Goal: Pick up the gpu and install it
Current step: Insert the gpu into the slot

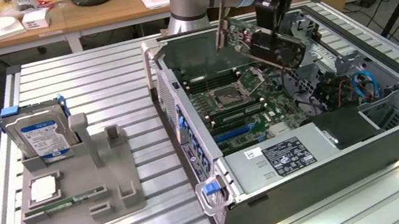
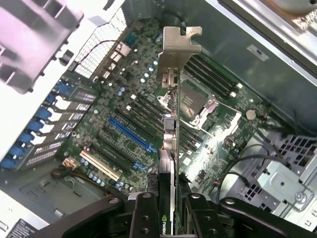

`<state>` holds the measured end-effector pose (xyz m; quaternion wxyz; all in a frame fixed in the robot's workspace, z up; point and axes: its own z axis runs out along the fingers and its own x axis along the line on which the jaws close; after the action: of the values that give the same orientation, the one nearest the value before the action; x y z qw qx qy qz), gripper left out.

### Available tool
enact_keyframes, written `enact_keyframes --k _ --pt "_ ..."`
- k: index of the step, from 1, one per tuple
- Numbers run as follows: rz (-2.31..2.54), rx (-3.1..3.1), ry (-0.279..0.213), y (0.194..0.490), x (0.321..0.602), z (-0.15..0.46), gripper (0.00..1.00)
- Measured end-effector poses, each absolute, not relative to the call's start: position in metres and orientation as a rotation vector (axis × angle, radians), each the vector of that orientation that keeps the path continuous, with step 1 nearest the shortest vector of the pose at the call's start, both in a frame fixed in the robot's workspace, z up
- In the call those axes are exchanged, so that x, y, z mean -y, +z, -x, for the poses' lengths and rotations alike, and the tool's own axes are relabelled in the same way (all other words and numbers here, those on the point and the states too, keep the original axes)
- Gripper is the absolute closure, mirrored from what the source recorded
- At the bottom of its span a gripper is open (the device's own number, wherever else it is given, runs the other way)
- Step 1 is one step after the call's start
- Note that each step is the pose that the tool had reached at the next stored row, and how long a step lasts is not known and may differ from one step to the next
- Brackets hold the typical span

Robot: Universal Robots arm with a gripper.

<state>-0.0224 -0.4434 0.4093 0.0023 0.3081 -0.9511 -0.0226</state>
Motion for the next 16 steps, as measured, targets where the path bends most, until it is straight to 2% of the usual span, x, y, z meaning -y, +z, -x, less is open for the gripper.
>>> enact_keyframes --k 16 --pt "-1.270 2.862 -0.070 0.4093 0.4434 0.0224 0.74"
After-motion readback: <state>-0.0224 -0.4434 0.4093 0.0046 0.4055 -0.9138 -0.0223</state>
